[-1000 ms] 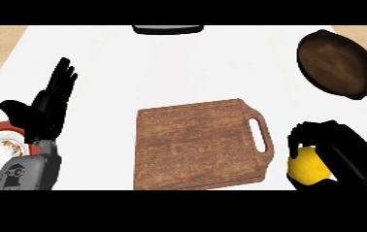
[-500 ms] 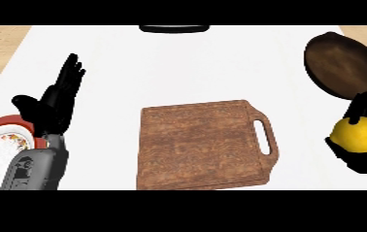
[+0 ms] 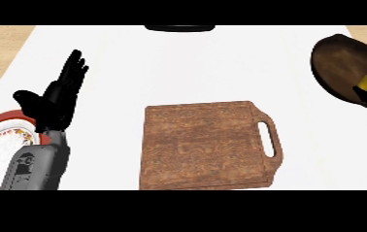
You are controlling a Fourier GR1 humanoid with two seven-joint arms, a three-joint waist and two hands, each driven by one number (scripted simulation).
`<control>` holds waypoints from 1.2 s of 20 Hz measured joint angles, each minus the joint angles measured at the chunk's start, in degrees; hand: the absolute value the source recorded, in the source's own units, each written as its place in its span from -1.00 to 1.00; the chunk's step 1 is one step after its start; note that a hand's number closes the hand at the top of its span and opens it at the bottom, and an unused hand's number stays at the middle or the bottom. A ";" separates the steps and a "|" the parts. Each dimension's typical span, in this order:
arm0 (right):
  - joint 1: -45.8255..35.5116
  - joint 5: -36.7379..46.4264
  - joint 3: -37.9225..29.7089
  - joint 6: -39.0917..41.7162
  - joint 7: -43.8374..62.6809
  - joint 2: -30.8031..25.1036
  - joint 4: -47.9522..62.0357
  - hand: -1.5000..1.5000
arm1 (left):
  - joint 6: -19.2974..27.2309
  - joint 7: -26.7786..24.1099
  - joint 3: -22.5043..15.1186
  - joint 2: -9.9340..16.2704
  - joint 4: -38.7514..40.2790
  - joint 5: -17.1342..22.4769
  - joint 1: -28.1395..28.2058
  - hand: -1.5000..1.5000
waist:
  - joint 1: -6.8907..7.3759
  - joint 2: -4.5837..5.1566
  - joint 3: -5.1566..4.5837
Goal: Pick the lemon from the cutting board and place it in the pan
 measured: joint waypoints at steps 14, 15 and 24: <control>-16.60 12.48 -1.88 -20.48 -18.33 -6.59 41.72 1.00 | -0.39 1.10 -1.88 -1.42 -0.45 -0.29 -2.68 0.00 | 3.67 1.61 0.35; -17.31 12.49 -2.25 -20.91 -19.38 -6.91 43.73 1.00 | -0.42 1.05 -1.78 -1.25 -0.33 -0.34 -2.82 0.00 | 3.70 1.65 0.37; -21.80 12.67 -2.59 -13.36 -20.53 -6.99 58.05 -1.00 | -0.74 0.02 -2.58 -1.94 0.38 -0.62 -3.41 0.00 | 4.98 2.30 0.49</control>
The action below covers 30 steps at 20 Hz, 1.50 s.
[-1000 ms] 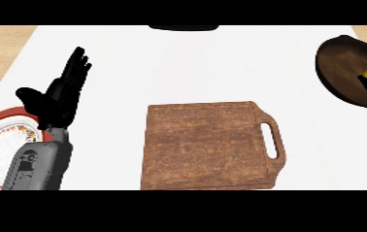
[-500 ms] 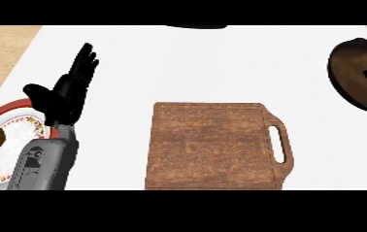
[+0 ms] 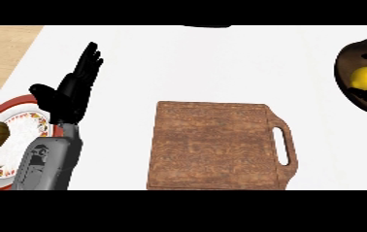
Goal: Pick the lemon from the cutting board and place it in the pan
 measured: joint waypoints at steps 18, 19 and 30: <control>0.66 -11.40 -11.25 18.93 -13.28 -5.82 10.06 -1.00 | 0.66 0.10 1.83 0.75 -0.19 0.33 1.29 0.00 | -3.16 -0.96 0.03; 0.87 -11.94 -11.66 20.94 -12.85 -7.06 10.38 -1.00 | 0.90 0.26 1.73 0.56 -0.50 0.23 1.48 0.00 | -3.34 -1.08 0.04; 8.84 -16.06 -13.55 31.90 -11.40 -15.89 8.58 -1.00 | 1.08 -0.11 3.06 1.33 -1.21 0.46 4.20 0.00 | -5.94 -2.07 -0.03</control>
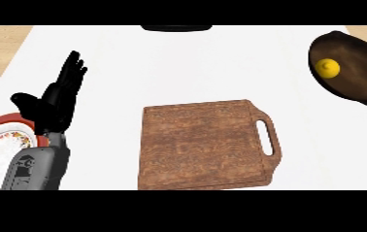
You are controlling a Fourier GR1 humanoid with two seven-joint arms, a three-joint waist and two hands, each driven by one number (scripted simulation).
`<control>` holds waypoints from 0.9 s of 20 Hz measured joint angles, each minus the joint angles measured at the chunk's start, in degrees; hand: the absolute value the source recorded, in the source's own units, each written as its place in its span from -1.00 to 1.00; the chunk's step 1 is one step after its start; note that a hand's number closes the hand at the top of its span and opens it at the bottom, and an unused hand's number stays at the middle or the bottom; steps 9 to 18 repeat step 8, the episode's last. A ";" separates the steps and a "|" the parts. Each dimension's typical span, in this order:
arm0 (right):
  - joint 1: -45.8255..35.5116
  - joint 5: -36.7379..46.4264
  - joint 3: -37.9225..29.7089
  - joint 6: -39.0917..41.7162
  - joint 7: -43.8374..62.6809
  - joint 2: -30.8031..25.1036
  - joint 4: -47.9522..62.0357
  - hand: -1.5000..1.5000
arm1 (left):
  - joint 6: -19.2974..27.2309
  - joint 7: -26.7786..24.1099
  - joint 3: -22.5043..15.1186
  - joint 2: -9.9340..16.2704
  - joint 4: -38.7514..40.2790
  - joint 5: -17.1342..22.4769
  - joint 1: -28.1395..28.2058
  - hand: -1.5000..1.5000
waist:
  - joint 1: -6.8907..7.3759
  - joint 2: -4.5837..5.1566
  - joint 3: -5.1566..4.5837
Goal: Pick the lemon from the cutting board and place it in the pan
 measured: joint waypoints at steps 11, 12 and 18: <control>5.32 -1.93 0.85 1.86 0.34 -1.80 -3.63 -1.00 | 0.48 0.40 0.36 0.05 -0.03 -0.21 0.21 0.00 | -0.62 -0.35 -0.05; 5.32 -1.93 0.85 1.86 0.34 -1.80 -3.63 -1.00 | 0.48 0.40 0.36 0.05 -0.03 -0.21 0.21 0.00 | -0.62 -0.35 -0.05; 5.32 -1.93 0.85 1.86 0.34 -1.80 -3.63 -1.00 | 0.48 0.40 0.36 0.05 -0.03 -0.21 0.21 0.00 | -0.62 -0.35 -0.05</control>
